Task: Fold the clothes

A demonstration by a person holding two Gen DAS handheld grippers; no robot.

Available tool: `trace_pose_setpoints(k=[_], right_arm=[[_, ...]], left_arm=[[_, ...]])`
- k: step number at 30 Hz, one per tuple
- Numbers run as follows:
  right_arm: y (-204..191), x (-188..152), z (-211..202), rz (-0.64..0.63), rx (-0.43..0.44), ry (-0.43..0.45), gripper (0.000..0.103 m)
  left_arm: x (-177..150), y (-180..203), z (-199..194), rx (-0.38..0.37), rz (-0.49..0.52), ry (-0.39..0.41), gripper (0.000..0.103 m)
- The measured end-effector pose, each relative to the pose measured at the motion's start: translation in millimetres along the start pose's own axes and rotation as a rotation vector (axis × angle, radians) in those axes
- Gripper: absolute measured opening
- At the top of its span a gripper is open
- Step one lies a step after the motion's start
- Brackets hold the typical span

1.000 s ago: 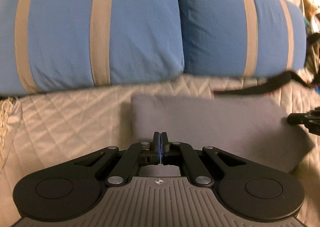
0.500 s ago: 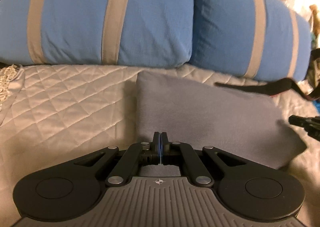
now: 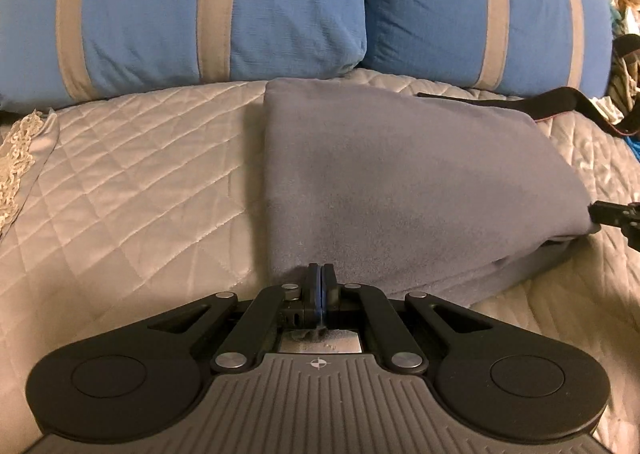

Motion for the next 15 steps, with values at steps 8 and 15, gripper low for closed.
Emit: trace_pose_setpoints(k=[8, 15], right_arm=[[3.2, -0.2, -12.4, 0.050, -0.003, 0.053, 0.003], [-29.3, 15.6, -48.7, 0.026, 0.090, 0.194, 0.003]], left_arm=[[-4.0, 1.6, -13.6, 0.005, -0.011, 0.071, 0.001], [-14.9, 32.4, -42.4, -0.021, -0.002, 0.141, 0.001]])
Point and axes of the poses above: each gripper's, at about its wrist camera, not at the fingertips, and z roughly the way its jaws point, y to its right, x to its top, the point moved 10 cm from there along z, roughly the way its jaws point, and after that the axes turned 11 degrees about -x, right-handed, at the moved point
